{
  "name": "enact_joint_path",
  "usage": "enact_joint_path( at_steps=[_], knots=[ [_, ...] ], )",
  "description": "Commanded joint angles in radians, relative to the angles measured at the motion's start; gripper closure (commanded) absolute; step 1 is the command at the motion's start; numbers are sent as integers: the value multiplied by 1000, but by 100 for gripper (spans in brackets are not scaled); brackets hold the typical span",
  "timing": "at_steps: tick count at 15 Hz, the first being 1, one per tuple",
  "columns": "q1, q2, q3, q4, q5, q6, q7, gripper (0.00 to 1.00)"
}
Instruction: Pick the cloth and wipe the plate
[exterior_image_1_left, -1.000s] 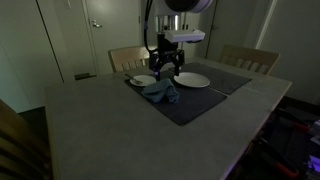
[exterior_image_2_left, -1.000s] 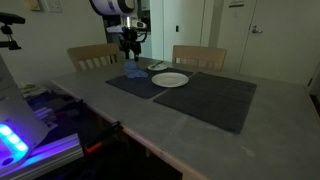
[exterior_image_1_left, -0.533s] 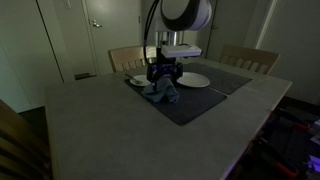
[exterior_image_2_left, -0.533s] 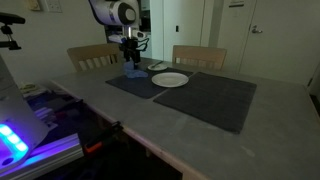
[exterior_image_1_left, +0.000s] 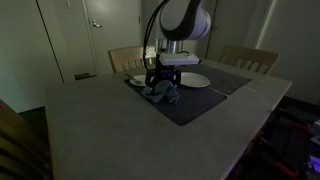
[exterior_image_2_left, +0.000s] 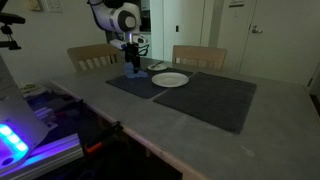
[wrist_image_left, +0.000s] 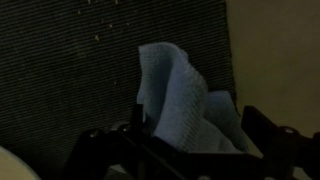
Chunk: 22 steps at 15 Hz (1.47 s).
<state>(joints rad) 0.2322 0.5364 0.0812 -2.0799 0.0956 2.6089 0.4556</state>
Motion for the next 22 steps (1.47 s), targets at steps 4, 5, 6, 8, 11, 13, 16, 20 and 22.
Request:
enact_joint_path(
  at_steps=[4, 5, 6, 8, 11, 13, 16, 20, 22],
  knots=[
    [3, 16, -2, -18, 38, 59, -18, 26],
    [3, 17, -2, -20, 38, 64, -19, 28],
    [2, 19, -2, -16, 38, 66, -21, 31],
    [2, 22, -3, -11, 36, 70, -24, 45],
    [6, 18, -11, -3, 20, 66, -33, 67],
    [2, 12, -9, 5, 12, 55, -56, 81],
    [8, -4, -23, 24, -13, 21, -80, 98],
    [7, -33, -50, 55, -58, -13, -89, 97],
    [8, -52, -73, 73, -88, -37, -79, 97]
  ],
)
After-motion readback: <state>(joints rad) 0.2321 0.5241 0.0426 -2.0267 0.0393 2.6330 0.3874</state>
